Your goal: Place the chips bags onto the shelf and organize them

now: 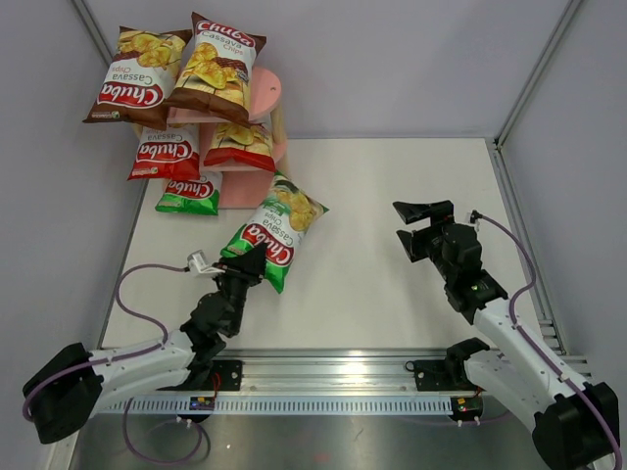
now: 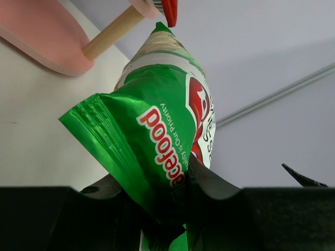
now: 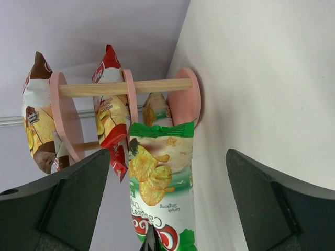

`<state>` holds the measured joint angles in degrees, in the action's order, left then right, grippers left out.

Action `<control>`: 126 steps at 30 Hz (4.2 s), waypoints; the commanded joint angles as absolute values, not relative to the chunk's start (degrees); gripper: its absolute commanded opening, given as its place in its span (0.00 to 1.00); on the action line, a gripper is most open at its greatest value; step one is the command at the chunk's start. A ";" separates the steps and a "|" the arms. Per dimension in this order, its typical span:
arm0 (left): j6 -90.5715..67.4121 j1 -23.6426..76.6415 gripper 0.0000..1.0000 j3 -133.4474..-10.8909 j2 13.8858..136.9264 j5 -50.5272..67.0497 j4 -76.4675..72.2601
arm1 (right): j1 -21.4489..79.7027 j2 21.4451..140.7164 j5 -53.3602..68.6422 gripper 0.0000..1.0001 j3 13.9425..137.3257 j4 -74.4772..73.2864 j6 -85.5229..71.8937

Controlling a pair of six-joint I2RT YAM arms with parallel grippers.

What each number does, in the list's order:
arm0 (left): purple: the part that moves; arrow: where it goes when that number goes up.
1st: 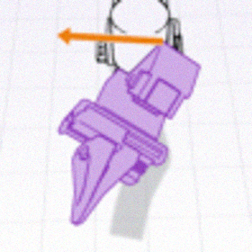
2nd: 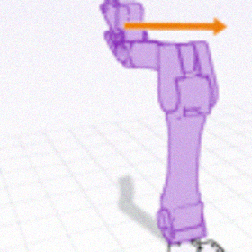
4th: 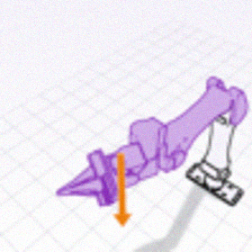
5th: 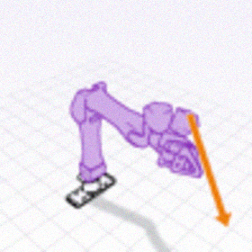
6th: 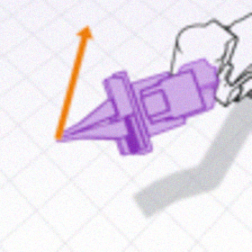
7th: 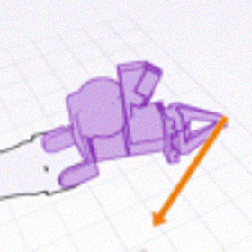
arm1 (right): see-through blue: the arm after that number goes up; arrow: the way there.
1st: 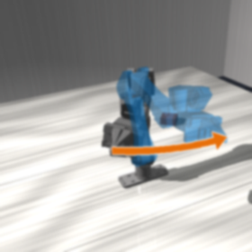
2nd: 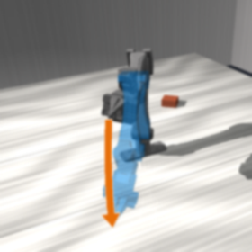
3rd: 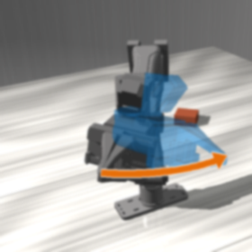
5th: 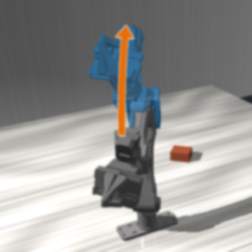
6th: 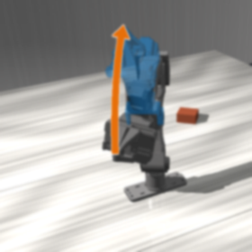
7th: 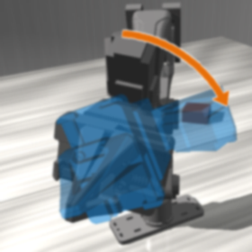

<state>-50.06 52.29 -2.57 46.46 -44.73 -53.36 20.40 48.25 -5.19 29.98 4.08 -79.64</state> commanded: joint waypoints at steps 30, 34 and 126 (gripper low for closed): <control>-65.83 42.63 0.11 5.01 34.36 -50.53 -36.21 | 19.51 44.56 -9.76 0.99 32.52 -1.14 -74.80; -64.17 41.23 0.12 5.10 37.77 -52.47 -40.85 | 19.60 44.47 -10.02 0.99 32.87 -1.14 -74.53; -63.63 20.30 0.52 -39.55 100.72 -34.45 -46.77 | 17.84 36.83 -3.43 0.99 33.05 1.14 -66.71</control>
